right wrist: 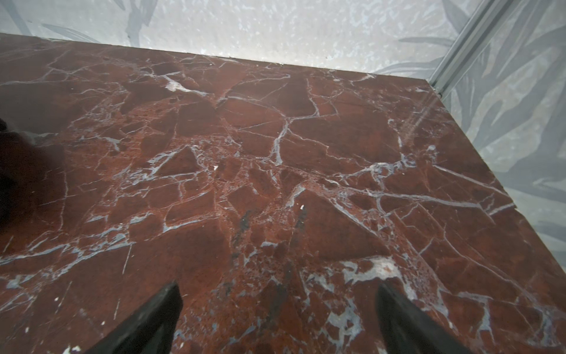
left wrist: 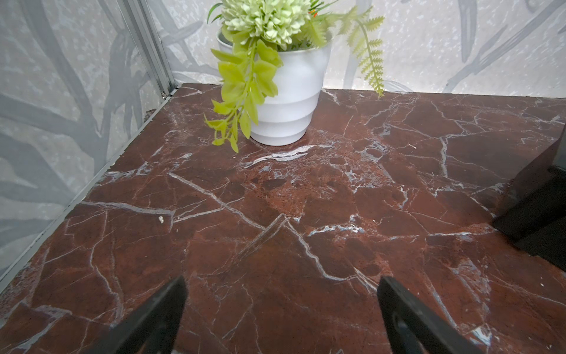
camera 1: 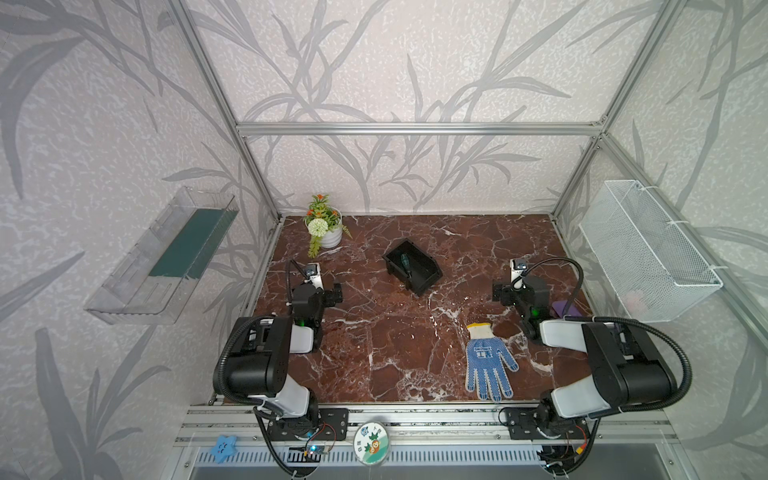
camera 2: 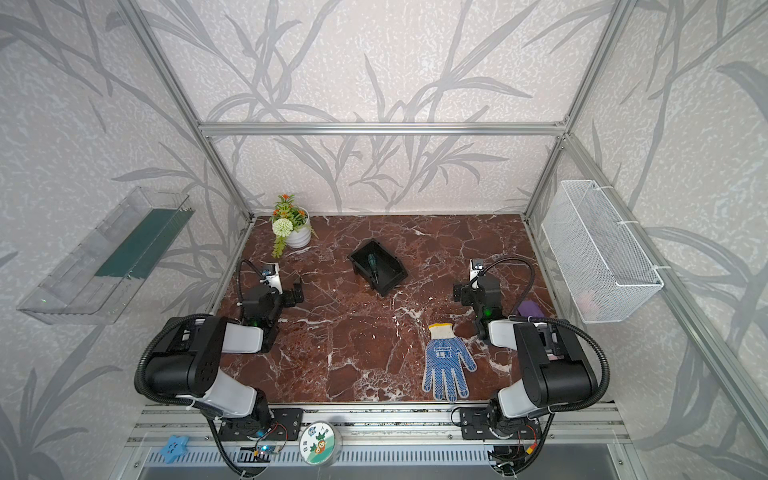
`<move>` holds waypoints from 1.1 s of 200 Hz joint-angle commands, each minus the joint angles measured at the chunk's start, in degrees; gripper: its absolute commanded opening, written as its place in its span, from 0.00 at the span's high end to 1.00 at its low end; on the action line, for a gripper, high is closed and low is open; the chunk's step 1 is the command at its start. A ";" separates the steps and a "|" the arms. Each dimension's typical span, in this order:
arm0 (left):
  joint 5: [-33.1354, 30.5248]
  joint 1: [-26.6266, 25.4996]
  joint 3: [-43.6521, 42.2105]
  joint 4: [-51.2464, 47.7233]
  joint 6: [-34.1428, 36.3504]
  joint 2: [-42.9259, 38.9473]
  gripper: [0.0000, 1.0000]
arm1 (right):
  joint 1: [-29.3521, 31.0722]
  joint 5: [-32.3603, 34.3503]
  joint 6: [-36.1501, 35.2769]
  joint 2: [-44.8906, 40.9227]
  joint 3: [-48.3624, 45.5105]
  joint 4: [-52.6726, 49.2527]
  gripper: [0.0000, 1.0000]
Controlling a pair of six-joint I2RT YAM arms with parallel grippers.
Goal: Put the screwdriver in the bin
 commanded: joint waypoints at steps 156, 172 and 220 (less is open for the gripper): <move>-3.47 0.20 2.97 -2.09 -1.09 0.21 0.01 | -0.07 -0.33 0.53 0.26 1.13 -0.21 0.01; -4.55 0.21 3.05 -2.22 -1.50 0.27 0.01 | -0.07 -0.33 0.50 0.29 1.13 -0.31 0.01; -4.55 0.20 3.07 -2.38 -1.48 0.33 0.01 | -0.07 -0.33 0.49 0.29 1.13 -0.21 0.01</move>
